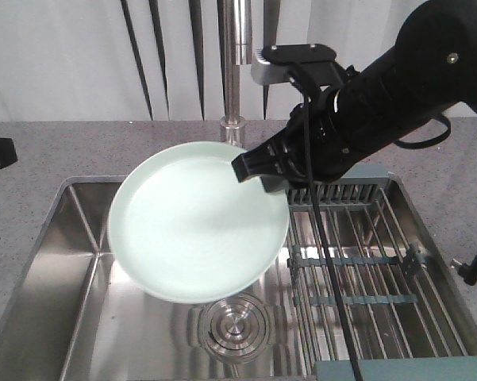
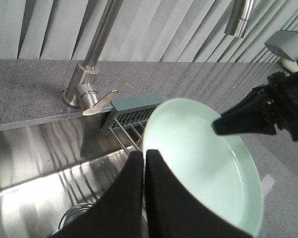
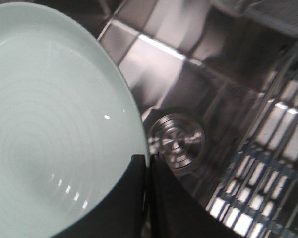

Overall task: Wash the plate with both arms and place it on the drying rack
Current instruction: 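Swing the held plate over the sink and tilt it with the right gripper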

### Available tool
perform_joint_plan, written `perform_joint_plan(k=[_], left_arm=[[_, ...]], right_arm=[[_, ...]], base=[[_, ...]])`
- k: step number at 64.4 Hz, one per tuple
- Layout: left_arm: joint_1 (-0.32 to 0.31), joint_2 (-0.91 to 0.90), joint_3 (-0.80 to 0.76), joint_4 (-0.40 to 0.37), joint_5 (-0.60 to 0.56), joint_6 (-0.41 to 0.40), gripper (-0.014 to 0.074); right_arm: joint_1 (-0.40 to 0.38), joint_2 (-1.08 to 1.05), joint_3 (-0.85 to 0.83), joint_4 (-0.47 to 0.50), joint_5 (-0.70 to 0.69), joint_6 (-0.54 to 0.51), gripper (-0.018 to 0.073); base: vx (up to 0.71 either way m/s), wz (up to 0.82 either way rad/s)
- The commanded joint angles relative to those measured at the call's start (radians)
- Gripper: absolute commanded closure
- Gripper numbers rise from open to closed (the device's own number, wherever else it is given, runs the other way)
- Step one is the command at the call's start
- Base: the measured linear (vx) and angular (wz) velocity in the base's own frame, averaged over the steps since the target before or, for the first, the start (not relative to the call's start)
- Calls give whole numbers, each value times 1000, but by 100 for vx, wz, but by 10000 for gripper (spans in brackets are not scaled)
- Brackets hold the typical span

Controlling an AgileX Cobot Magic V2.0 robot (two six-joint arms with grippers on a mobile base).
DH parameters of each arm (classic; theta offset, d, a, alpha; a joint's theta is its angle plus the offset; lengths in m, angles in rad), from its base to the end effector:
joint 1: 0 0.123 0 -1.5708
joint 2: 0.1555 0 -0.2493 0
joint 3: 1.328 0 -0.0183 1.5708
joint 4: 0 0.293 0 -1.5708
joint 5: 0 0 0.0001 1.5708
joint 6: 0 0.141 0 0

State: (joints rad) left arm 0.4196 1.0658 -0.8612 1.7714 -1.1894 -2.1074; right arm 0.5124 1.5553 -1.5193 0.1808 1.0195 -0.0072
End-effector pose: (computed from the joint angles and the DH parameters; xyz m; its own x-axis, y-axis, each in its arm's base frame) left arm 0.2869 -0.0124 0.3091 -0.5182 -0.2478 -0.8186 0.5076 0.6812 -0.5276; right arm 0.3434 0.2180 0.2889 -0.7611 -0.3282 -0.5595 -0.4958 0.8505 0.1755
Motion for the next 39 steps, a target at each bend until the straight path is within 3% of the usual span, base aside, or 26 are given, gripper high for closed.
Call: perform_joint_plan(k=[1, 12, 21, 26, 33, 39], left_arm=[[4, -16, -23, 34, -9, -8, 603], [4, -16, -23, 34, -13, -8, 603], [4, -16, -23, 34, -12, -8, 603], [4, -16, -23, 34, -14, -8, 603], [4, -16, -23, 34, -15, -8, 603], [4, -16, -23, 34, -15, -8, 603]], right_arm=[[-48, -43, -26, -118, -70, 66, 563], [-122, -75, -22, -190, 107, 30, 563], [-136, -114, -22, -198, 267, -3, 563], [-130, -144, 2, -125, 268, -26, 563], [-89, -164, 41, 65, 268, -69, 563], [-13, -153, 49, 99, 222, -72, 563]], base=[[0, 0], [0, 0], [0, 0], [0, 0], [0, 0], [0, 0]])
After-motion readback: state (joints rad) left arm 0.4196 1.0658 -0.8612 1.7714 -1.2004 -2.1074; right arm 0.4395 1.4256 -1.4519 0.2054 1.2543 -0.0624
